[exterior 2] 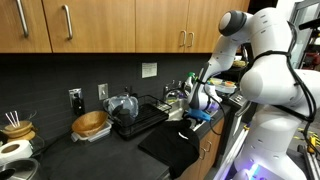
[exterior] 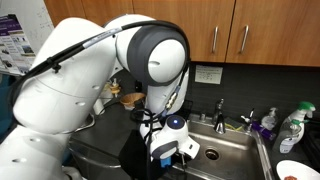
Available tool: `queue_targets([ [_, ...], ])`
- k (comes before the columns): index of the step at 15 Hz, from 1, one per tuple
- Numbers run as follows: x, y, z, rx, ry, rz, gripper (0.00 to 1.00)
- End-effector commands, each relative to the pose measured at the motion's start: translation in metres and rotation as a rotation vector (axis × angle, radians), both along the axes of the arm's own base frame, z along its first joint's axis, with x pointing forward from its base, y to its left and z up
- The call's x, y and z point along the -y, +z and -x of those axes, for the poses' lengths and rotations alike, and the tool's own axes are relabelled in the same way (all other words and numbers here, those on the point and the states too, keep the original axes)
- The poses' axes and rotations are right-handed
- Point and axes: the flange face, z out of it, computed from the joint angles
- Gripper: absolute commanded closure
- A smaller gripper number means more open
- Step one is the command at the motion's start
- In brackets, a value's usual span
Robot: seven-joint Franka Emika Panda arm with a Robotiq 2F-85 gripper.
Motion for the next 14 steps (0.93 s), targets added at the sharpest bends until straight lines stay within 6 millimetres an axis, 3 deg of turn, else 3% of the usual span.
queue_targets([
  [1,-0.007,0.005,-0.005,-0.009,-0.016,0.019,0.00],
  [7,-0.019,0.015,-0.005,-0.061,-0.056,0.095,0.00],
  [11,-0.046,0.026,-0.017,-0.088,-0.006,0.193,0.00],
  [14,-0.068,0.022,-0.022,-0.111,0.026,0.239,0.00],
])
